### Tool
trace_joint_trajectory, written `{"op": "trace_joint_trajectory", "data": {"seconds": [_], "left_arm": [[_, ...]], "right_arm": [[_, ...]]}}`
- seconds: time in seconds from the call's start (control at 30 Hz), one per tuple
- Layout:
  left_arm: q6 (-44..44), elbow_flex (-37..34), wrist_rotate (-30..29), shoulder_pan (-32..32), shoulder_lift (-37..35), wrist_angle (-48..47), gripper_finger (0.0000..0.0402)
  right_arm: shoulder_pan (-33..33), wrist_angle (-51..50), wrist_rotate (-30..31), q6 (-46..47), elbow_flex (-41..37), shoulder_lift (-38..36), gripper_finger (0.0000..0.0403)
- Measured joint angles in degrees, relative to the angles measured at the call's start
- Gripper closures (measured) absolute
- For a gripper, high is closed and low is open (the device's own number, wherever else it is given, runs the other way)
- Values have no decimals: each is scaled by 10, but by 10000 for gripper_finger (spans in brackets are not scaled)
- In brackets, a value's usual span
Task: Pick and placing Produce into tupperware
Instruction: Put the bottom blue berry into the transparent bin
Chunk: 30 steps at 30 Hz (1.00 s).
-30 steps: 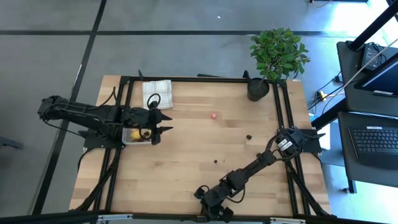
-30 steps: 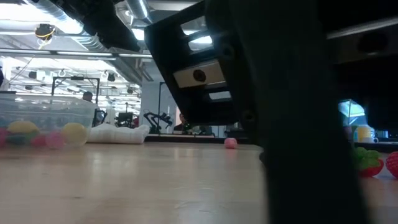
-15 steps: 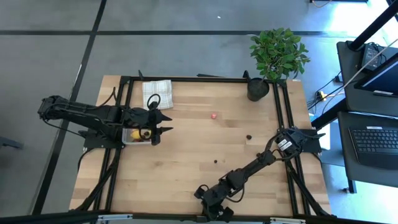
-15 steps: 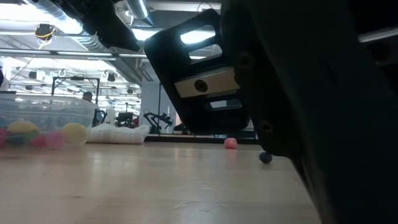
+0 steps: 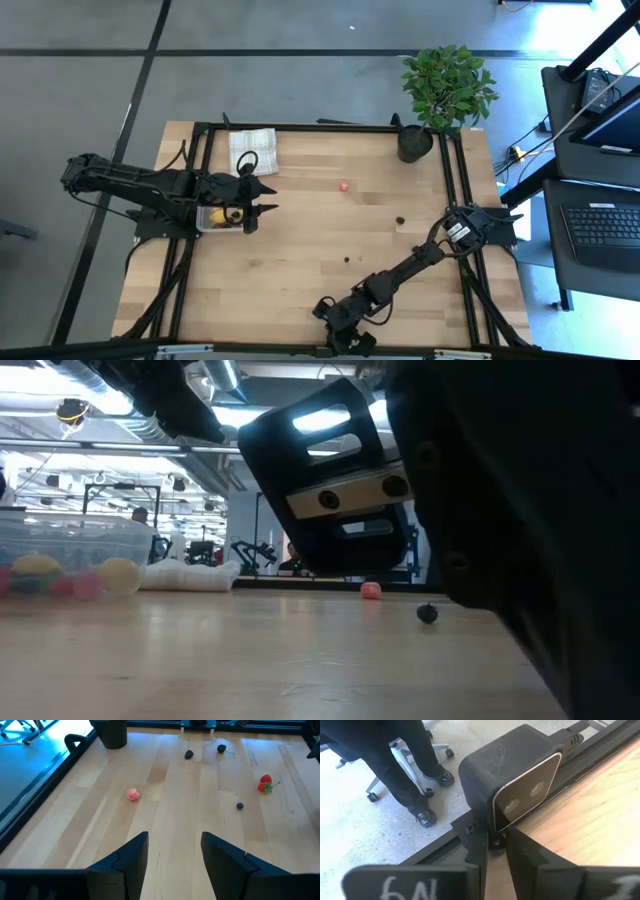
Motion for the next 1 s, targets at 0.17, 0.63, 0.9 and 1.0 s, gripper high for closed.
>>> {"op": "trace_joint_trajectory", "data": {"seconds": [0.17, 0.63, 0.9, 1.0], "left_arm": [[0, 0, 0, 0, 0, 0, 225], [0, 0, 0, -2, 0, 1, 225], [0, 0, 0, -25, 0, 1, 225], [0, 0, 0, -35, 0, 1, 225]], "right_arm": [[0, -5, 0, 3, 0, 0, 348], [0, -59, 4, 24, -2, -26, 358], [-1, -83, 10, 10, -2, -39, 398], [-2, -84, 30, 10, -2, -40, 397]]}}
